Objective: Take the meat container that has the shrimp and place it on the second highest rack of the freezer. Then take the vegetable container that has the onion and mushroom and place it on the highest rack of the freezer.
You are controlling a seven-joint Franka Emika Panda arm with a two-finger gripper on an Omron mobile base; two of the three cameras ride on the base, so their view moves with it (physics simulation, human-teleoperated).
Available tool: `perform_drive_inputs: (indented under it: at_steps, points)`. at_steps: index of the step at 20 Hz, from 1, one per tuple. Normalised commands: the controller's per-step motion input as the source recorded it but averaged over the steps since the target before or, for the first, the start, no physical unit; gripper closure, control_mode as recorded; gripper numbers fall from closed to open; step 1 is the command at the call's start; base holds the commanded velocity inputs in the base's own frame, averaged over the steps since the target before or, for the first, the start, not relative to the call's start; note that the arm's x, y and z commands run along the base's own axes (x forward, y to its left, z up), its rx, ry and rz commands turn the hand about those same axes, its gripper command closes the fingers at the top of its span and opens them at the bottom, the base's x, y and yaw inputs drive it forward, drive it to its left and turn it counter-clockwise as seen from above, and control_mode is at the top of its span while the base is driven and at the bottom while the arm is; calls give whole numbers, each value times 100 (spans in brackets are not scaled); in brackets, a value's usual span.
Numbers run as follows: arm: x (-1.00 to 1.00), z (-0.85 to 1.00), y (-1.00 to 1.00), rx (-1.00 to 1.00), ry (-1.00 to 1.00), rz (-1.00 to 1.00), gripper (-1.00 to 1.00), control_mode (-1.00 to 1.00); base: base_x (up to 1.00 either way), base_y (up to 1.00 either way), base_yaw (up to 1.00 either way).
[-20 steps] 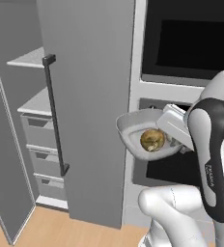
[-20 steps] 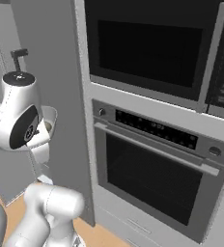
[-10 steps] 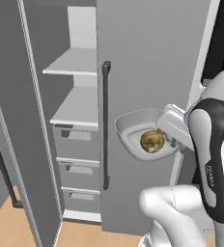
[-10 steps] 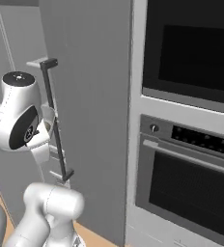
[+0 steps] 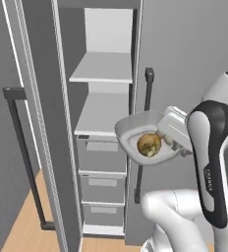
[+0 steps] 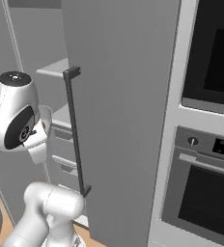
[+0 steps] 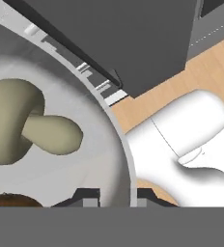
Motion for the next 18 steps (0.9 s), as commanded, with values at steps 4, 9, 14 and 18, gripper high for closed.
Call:
perform_drive_inputs:
  at_steps: [4, 9, 14, 18]
  points:
    - [0, 0, 0, 0, 0, 0, 100, 100, 46, 18, 0]
    - [0, 0, 0, 0, 0, 0, 100, 100, 29, 29, -1]
    - [0, 0, 0, 0, 0, 0, 100, 100, 62, 22, -10]
    - [0, 0, 0, 0, 0, 0, 100, 100, 9, 48, -8]
